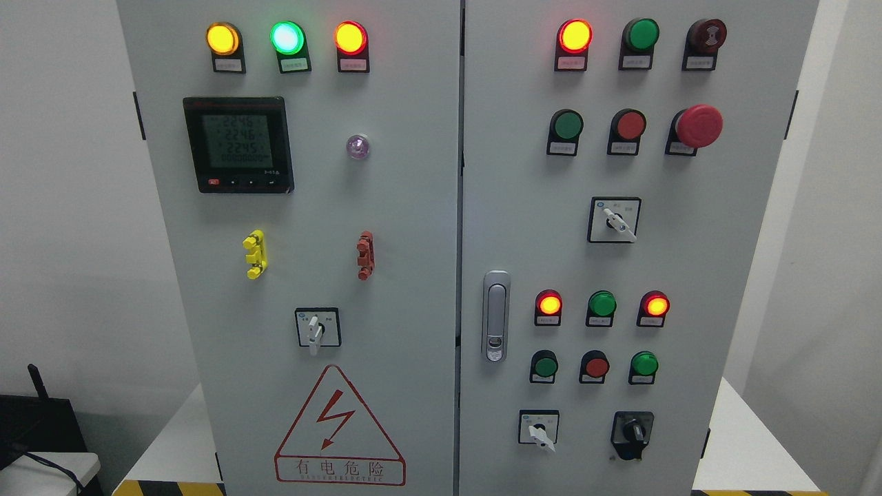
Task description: Turn on light switch 1
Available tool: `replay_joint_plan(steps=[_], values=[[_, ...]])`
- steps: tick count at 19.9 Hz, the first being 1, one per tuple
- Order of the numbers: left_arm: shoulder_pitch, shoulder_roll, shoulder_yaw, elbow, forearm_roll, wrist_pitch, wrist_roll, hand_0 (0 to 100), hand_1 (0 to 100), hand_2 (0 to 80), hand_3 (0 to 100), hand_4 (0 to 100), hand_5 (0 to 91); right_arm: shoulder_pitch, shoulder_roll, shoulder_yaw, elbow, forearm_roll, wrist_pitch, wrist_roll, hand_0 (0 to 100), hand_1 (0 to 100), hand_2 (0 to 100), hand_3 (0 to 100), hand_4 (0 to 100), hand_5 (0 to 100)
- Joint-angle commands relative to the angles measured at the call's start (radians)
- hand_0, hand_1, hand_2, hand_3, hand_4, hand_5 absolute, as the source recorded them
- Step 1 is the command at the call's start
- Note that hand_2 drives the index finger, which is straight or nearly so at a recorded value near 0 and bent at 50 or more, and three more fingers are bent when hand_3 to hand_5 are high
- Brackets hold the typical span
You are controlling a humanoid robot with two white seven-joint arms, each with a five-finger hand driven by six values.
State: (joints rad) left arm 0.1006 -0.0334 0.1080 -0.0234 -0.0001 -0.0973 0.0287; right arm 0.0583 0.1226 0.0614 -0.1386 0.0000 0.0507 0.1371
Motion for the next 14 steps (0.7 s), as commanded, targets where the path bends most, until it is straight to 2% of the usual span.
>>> replay_joint_plan(steps=[1, 4, 8, 12, 14], values=[[0.01, -0.002, 0.036, -0.036, 0.002, -0.002, 0.002, 46, 9, 0.0, 0, 0, 0.0, 0.0, 0.0, 0.0, -0.001, -0.017, 0.0, -0.001, 12, 39, 0, 0, 0, 0], [0.057, 0.003, 0.105, -0.185, -0.009, 0.004, 0.0, 46, 9, 0.0, 0, 0, 0.0, 0.0, 0.0, 0.0, -0.001, -0.017, 0.0, -0.001, 12, 39, 0, 0, 0, 0], [0.108, 0.023, 0.131, -0.303, -0.011, -0.004, 0.002, 46, 9, 0.0, 0, 0, 0.0, 0.0, 0.0, 0.0, 0.001, -0.018, 0.0, 0.001, 12, 39, 0, 0, 0, 0], [0.136, 0.027, 0.272, -0.433, -0.012, -0.005, 0.003, 45, 9, 0.0, 0, 0, 0.0, 0.0, 0.0, 0.0, -0.001, -0.018, 0.0, -0.001, 12, 39, 0, 0, 0, 0], [0.148, 0.03, 0.308, -0.495, -0.014, -0.012, 0.003, 45, 10, 0.0, 0, 0, 0.0, 0.0, 0.0, 0.0, 0.001, -0.017, 0.0, -0.001, 12, 39, 0, 0, 0, 0]])
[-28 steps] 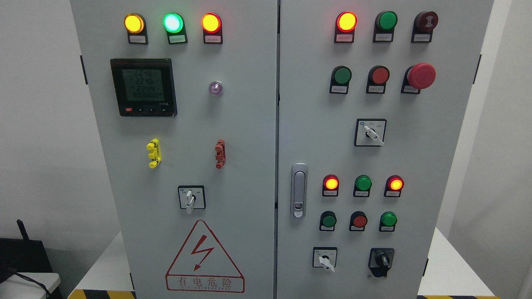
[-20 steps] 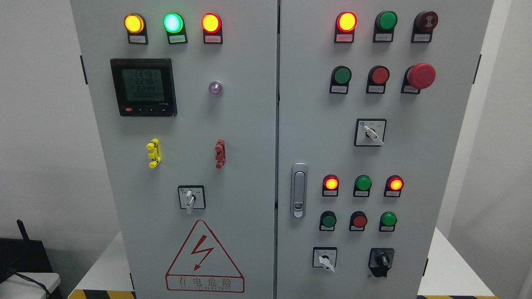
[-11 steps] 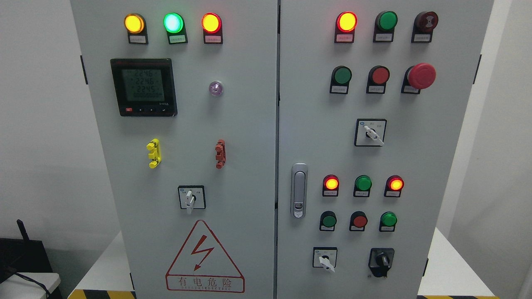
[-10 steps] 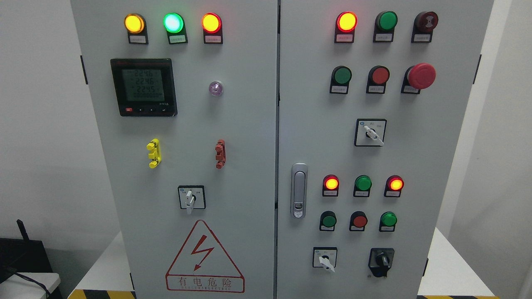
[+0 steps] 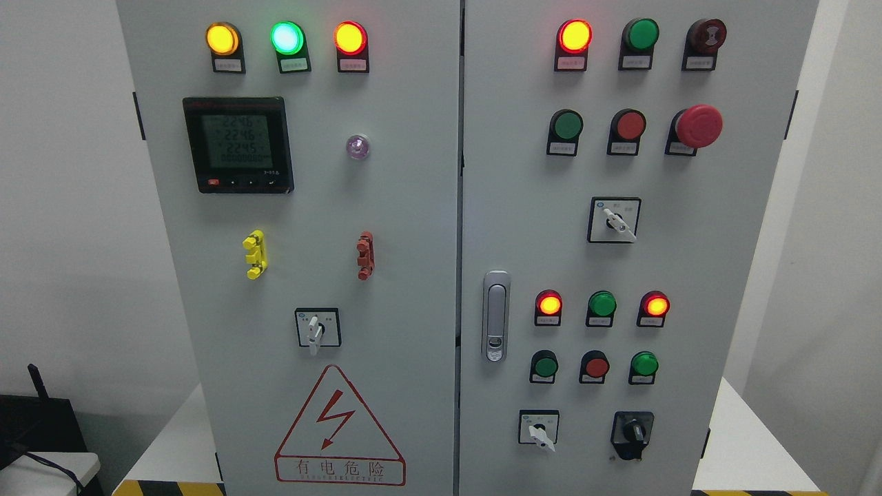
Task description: Turn on light switch 1
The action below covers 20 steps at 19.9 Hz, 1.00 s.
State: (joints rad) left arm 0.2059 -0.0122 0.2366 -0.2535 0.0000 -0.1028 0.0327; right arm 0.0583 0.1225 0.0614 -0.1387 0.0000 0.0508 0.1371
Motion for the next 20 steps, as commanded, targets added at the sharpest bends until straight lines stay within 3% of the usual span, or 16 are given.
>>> replay_joint_plan(steps=[1, 5, 9, 12, 20], values=[[0.053, 0.015, 0.194, -0.301, -0.012, -0.018, 0.001, 46, 10, 0.0, 0, 0, 0.0, 0.0, 0.0, 0.0, -0.001, -0.018, 0.0, -0.001, 12, 39, 0, 0, 0, 0], [0.066, 0.014, 0.285, -0.458, -0.014, -0.087, 0.064, 46, 10, 0.0, 2, 1, 0.0, 0.0, 0.0, 0.0, 0.001, -0.018, 0.0, -0.001, 12, 39, 0, 0, 0, 0], [0.067, 0.009, 0.354, -0.651, -0.012, -0.135, 0.078, 46, 10, 0.0, 9, 7, 0.0, 0.0, 0.0, 0.0, 0.001, -0.018, 0.0, -0.001, 12, 39, 0, 0, 0, 0], [0.067, 0.009, 0.391, -0.78, -0.011, -0.135, 0.122, 47, 10, 0.0, 12, 10, 0.0, 0.0, 0.0, 0.0, -0.001, -0.017, 0.0, -0.001, 12, 39, 0, 0, 0, 0], [0.055, 0.017, 0.417, -1.157, -0.011, -0.137, 0.127, 48, 8, 0.0, 17, 16, 0.0, 0.0, 0.0, 0.0, 0.001, -0.018, 0.0, -0.001, 12, 39, 0, 0, 0, 0]])
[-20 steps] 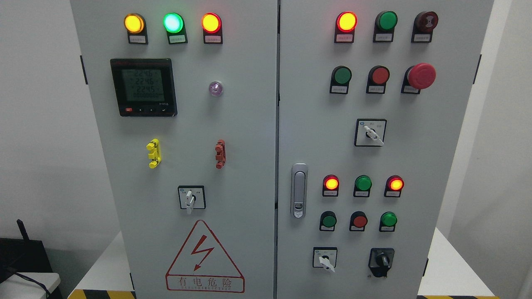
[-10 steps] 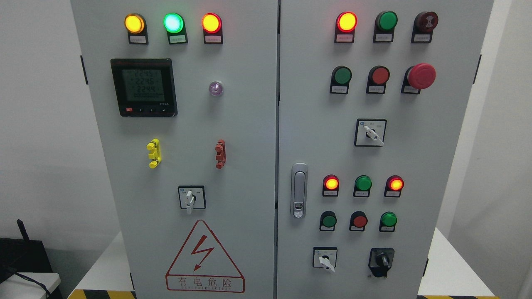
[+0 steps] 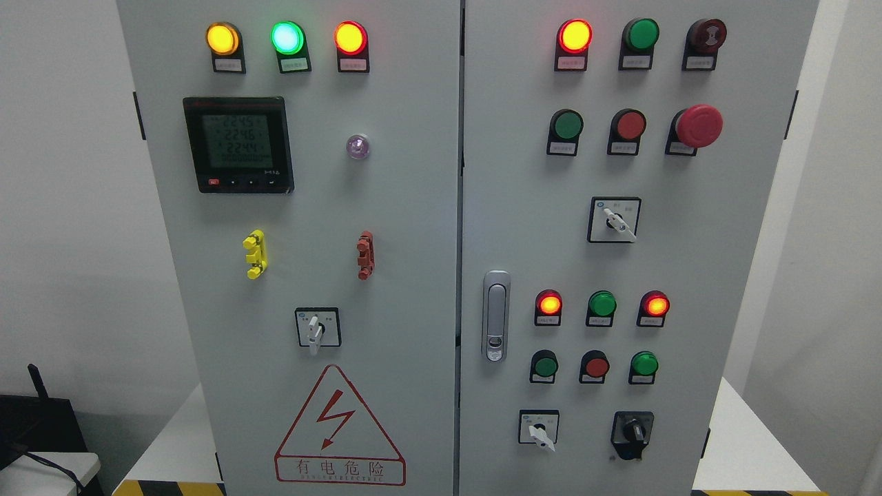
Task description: Turn on light switch 1
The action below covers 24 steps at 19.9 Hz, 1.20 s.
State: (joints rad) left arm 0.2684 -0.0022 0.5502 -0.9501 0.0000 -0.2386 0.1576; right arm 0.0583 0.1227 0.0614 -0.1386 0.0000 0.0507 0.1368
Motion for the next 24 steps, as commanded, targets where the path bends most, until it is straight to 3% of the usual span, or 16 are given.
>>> replay_joint_plan(steps=[1, 6, 9, 11, 14, 16, 19, 21, 24], values=[[-0.009, 0.007, 0.102, -0.501, -0.011, -0.001, 0.002, 49, 6, 0.0, 17, 16, 0.0, 0.0, 0.0, 0.0, -0.001, -0.018, 0.0, 0.0, 12, 39, 0, 0, 0, 0], [-0.075, 0.019, 0.09, -0.667, -0.012, -0.004, -0.004, 49, 5, 0.0, 18, 19, 0.0, 0.0, 0.0, 0.0, -0.001, -0.017, 0.0, 0.001, 12, 39, 0, 0, 0, 0], [-0.121, 0.041, 0.036, -0.703, -0.014, -0.037, -0.001, 52, 1, 1.8, 23, 27, 0.0, 0.0, 0.0, 0.0, 0.001, -0.017, 0.0, 0.0, 12, 39, 0, 0, 0, 0], [-0.12, 0.073, -0.005, -0.754, -0.012, -0.056, 0.0, 52, 0, 10.7, 27, 31, 0.1, 0.0, 0.0, 0.0, 0.001, -0.017, 0.0, 0.0, 12, 39, 0, 0, 0, 0], [-0.12, 0.077, -0.076, -0.817, -0.012, -0.076, 0.002, 49, 0, 14.2, 29, 35, 2.5, 0.0, 0.0, 0.0, -0.001, -0.017, 0.0, 0.0, 12, 39, 0, 0, 0, 0], [-0.138, 0.079, -0.125, -0.842, -0.015, -0.077, 0.002, 42, 4, 21.8, 34, 43, 12.1, 0.0, 0.0, 0.0, 0.001, -0.018, 0.0, 0.001, 12, 39, 0, 0, 0, 0], [-0.182, 0.077, -0.197, -0.872, -0.037, -0.076, 0.01, 31, 8, 26.1, 37, 46, 16.6, 0.0, 0.0, 0.0, 0.001, -0.018, 0.0, 0.001, 12, 39, 0, 0, 0, 0], [-0.204, 0.077, -0.237, -0.903, -0.067, -0.074, 0.023, 28, 10, 28.0, 39, 47, 19.1, 0.0, 0.0, 0.0, 0.001, -0.018, 0.0, 0.0, 12, 39, 0, 0, 0, 0], [-0.241, 0.079, -0.308, -0.921, -0.086, -0.068, 0.045, 25, 13, 33.8, 43, 51, 29.7, 0.0, 0.0, 0.0, 0.001, -0.018, 0.0, 0.001, 12, 39, 0, 0, 0, 0]])
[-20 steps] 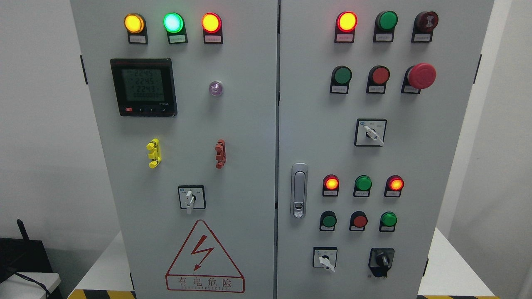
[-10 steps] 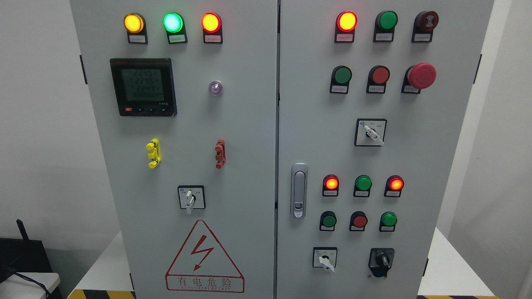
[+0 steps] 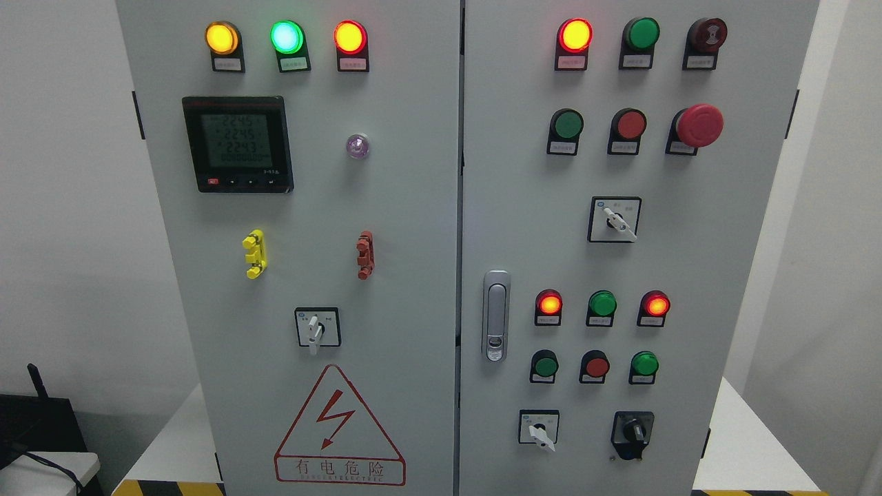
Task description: Turn on light switch 1
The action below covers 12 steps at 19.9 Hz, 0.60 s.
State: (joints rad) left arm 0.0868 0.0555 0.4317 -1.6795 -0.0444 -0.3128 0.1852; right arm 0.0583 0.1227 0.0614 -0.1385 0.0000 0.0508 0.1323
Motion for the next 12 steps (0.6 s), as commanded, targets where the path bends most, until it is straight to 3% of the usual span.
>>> replay_joint_plan(steps=[1, 3, 8, 12], values=[[-0.071, 0.02, -0.212, -0.201, -0.042, 0.015, 0.017, 24, 15, 35.3, 44, 52, 32.0, 0.0, 0.0, 0.0, 0.0, -0.018, 0.0, 0.006, 12, 39, 0, 0, 0, 0], [-0.091, 0.02, -0.26, -0.206, -0.042, 0.03, 0.017, 23, 17, 36.1, 46, 53, 32.8, 0.0, 0.0, 0.0, 0.0, -0.018, 0.0, 0.004, 12, 39, 0, 0, 0, 0], [-0.139, 0.006, -0.363, -0.207, -0.043, 0.081, 0.022, 19, 22, 38.5, 53, 58, 45.1, 0.0, 0.0, 0.0, 0.0, -0.018, 0.0, 0.004, 12, 39, 0, 0, 0, 0], [-0.214, -0.017, -0.428, -0.206, -0.043, 0.181, 0.083, 17, 26, 41.1, 54, 59, 49.9, 0.0, 0.0, 0.0, -0.001, -0.018, 0.0, 0.004, 12, 39, 0, 0, 0, 0]])
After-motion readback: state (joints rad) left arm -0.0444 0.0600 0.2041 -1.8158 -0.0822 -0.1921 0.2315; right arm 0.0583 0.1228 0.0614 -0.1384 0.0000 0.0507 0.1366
